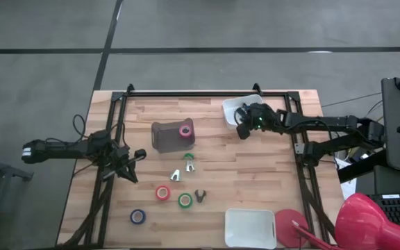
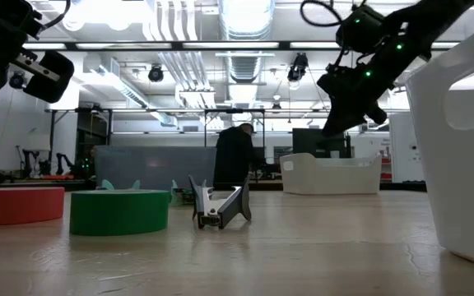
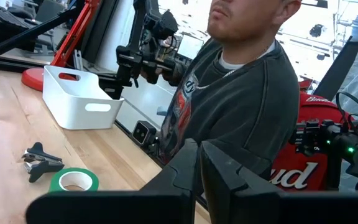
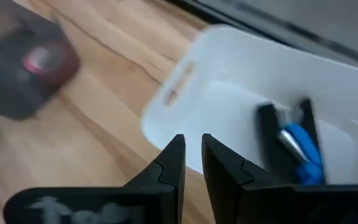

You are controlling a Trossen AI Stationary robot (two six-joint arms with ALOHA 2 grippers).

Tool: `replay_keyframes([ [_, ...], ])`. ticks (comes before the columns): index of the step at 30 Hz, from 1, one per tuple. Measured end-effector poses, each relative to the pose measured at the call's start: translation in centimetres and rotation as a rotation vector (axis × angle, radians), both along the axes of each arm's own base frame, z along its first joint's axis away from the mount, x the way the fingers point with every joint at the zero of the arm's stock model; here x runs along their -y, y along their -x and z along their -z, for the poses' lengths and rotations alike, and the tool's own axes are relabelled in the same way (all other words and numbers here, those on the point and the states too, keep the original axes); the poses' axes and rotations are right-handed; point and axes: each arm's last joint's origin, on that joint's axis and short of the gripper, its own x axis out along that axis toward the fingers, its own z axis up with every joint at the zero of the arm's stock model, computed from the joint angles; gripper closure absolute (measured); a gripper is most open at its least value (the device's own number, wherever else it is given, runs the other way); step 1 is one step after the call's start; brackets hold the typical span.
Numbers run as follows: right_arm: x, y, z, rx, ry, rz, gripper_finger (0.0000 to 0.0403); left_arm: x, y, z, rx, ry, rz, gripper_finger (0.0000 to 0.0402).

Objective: Pick and place Stapler, Stapler remover, tape
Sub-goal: Adjust the top white bin on the table

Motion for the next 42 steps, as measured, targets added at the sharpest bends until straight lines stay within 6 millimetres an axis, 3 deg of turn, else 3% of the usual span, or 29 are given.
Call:
replay_keyframes([
  [4,0.5,-0.5,-1.0,-0.135,-0.032,-0.057,0.0320,0.0,0.0,0.0,0.000,0.000,0.000,0.0378],
  [12,2.3,-1.9,-2.6,-0.418,-0.042,-0.215,0.0226,0.0,0.0,0.0,0.000,0.000,0.000,0.0378],
  [17,4.4,-2.7,-2.2,-0.480,-0.143,-0.272,0.0208,0.0,0.0,0.0,0.000,0.000,0.000,0.0378],
  [26,5.8,-4.0,0.8,-0.632,-0.176,-0.478,0.0223,0.0,0.0,0.0,0.000,0.000,0.000,0.0378],
  [35,6.6,-5.1,3.1,-0.740,-0.165,-0.554,0.0244,0.0,0.0,0.0,0.000,0.000,0.000,0.0378],
  [38,6.5,-5.0,3.9,-0.767,-0.175,-0.579,0.0274,0.0,0.0,0.0,0.000,0.000,0.000,0.0378],
  [42,6.4,-4.6,4.9,-0.815,-0.183,-0.592,0.0349,0.0,0.0,0.0,0.000,0.000,0.000,0.0378],
])
